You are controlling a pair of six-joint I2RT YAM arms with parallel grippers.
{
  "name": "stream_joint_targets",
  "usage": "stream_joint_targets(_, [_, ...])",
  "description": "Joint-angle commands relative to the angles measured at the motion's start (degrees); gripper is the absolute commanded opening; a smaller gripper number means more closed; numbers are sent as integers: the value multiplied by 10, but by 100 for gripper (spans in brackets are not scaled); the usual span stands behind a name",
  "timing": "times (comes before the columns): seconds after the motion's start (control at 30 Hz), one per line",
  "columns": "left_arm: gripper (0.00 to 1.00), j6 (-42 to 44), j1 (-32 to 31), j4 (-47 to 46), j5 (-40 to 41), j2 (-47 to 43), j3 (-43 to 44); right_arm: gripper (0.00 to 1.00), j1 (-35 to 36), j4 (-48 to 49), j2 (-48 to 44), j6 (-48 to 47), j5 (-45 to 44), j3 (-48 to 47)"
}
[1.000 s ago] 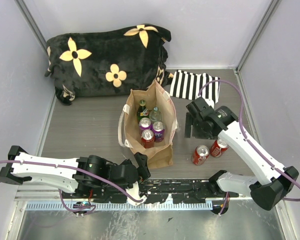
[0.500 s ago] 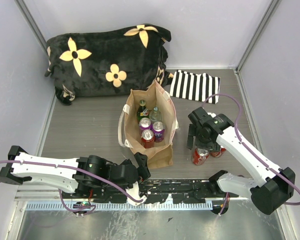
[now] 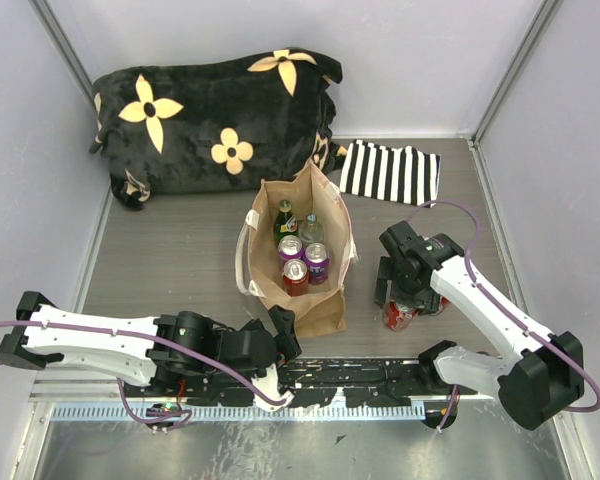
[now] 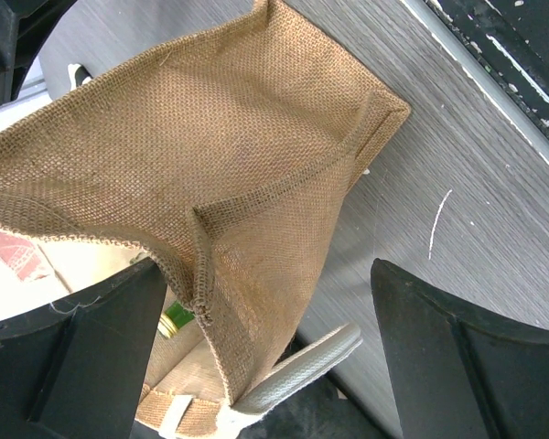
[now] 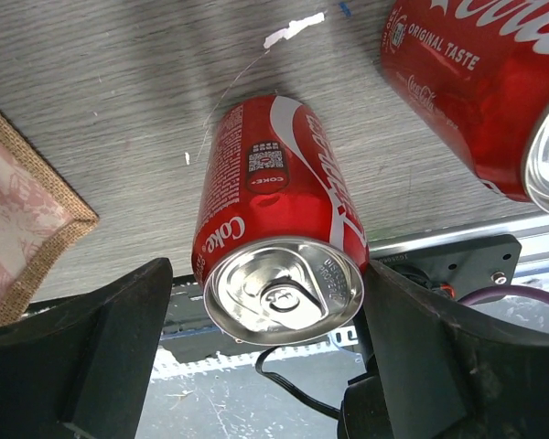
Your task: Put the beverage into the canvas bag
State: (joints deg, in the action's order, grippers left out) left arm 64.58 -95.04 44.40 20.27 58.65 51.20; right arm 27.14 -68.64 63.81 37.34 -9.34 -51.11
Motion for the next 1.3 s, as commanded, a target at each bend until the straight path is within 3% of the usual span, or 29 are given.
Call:
stream_joint_targets(0.0, [98, 1, -3, 5, -15, -6, -15, 87, -6, 18, 1, -6, 5, 5])
stream_joint_targets(0.1, [98, 1, -2, 5, -15, -7, -15, 80, -7, 18, 2, -6, 1, 6])
stream_joint_targets(0.17, [98, 2, -3, 5, -15, -9, -16, 68, -8, 18, 3, -7, 0, 5])
stream_joint_targets(0.3, [98, 4, -2, 3, -14, -9, -18, 18, -9, 17, 7, -11, 4, -4])
stream_joint_targets(0.37, [98, 5, -3, 2, -13, -9, -19, 4, -9, 15, 7, -12, 2, -17])
stream_joint_targets(0.53, [98, 9, -3, 1, -11, -11, -20, 1, -9, -13, 18, -19, -17, -102])
stream_joint_targets(0.97, [98, 18, -2, -5, -8, -8, -22, 1, -10, -82, 101, -63, -58, -438])
stream_joint_targets(1.27, [98, 23, -2, -13, -10, 0, -19, 1, -10, -39, 138, -85, 16, -642])
